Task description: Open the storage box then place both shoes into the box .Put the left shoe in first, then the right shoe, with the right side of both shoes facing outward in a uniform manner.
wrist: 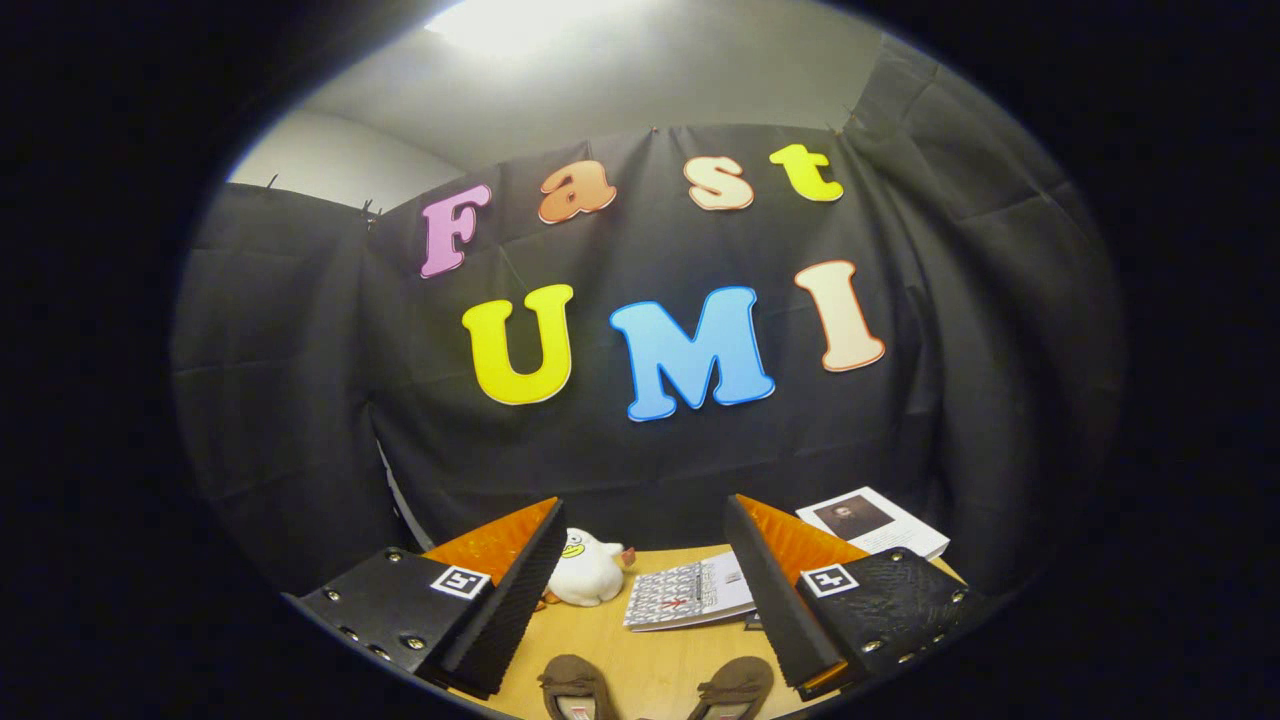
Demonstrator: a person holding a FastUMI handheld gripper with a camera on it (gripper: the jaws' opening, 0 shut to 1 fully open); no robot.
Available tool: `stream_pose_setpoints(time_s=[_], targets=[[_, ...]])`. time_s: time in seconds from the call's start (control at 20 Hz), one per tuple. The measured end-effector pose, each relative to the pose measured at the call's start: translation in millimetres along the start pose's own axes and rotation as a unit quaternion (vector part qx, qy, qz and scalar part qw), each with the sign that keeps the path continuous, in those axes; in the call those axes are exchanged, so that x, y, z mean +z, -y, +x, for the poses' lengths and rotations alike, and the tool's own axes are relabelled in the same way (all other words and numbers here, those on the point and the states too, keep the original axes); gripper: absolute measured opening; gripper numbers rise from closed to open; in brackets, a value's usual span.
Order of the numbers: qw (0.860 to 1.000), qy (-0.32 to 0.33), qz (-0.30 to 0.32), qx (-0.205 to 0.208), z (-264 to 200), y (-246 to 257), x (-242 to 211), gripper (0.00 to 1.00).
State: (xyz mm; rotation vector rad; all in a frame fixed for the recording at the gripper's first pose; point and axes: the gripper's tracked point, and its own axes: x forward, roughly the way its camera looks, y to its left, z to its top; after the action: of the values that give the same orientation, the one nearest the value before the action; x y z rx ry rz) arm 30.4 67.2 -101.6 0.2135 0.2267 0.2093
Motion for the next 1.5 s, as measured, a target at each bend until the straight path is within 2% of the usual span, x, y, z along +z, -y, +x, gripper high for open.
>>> stream_pose_setpoints(time_s=[0.3,0.5,0.65,0.85,1.2,1.4,1.5], targets=[[0.993,-0.088,0.032,0.069,17.0,-51.7,-71.3,0.99],[0.976,-0.162,0.074,0.124,20.7,-93.2,-127.7,0.99],[0.953,-0.223,0.123,0.164,20.7,-124.3,-167.7,0.99],[0.921,-0.29,0.176,0.193,21.1,-150.5,-210.9,0.99],[0.845,-0.38,0.248,0.281,22.5,-212.1,-271.2,0.99],[0.819,-0.41,0.263,0.304,19.5,-228.3,-302.4,0.94],[0.812,-0.418,0.272,0.304,20.4,-233.1,-311.5,0.94]])
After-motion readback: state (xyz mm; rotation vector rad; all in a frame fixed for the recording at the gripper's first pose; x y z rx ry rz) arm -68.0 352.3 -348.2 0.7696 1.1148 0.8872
